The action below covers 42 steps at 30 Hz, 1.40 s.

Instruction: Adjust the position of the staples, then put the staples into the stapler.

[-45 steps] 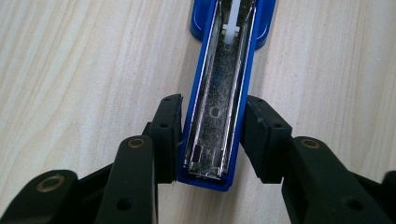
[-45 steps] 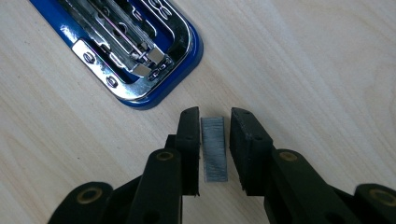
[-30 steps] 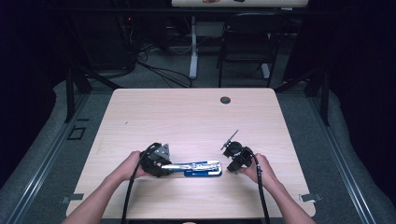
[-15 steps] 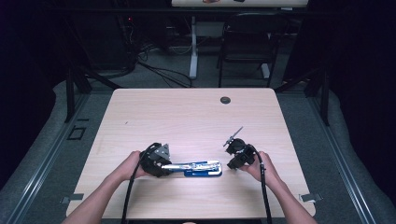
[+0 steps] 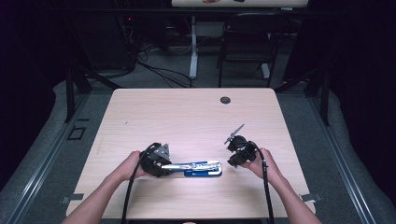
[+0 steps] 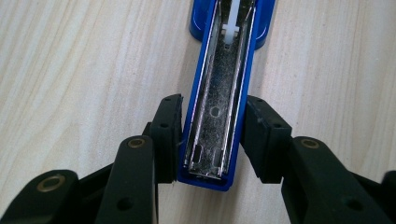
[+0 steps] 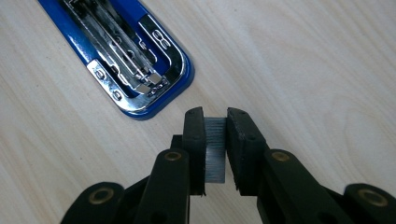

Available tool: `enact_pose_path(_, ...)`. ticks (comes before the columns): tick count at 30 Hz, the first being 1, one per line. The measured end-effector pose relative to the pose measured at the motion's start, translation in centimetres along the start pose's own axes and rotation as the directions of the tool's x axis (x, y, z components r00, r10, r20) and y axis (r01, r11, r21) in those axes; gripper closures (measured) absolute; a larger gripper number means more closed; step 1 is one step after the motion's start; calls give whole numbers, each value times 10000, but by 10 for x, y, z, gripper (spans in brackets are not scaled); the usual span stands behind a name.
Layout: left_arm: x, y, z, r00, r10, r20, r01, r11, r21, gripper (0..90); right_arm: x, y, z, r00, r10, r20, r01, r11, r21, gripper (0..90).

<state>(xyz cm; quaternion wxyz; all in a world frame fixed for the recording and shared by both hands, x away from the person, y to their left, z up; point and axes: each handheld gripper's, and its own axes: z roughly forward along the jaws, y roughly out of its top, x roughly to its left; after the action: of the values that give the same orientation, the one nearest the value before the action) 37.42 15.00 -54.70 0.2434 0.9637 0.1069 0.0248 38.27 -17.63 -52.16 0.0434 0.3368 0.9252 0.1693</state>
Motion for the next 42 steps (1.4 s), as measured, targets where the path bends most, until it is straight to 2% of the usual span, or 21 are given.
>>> enact_pose_path(14,0,-1,0,10000,-19,9,19,10000,-40,599,-5,10,-8,9992,-323,248,329,9992,-227,787)
enact_pose_path(30,0,-1,0,10000,23,-40,-23,10000,-55,601,-5,20,-16,9973,-702,235,713,9962,-505,787)
enact_pose_path(42,0,-1,0,10000,38,-38,-38,10000,-33,601,-3,31,-22,9922,-1243,106,1247,9873,-988,788)
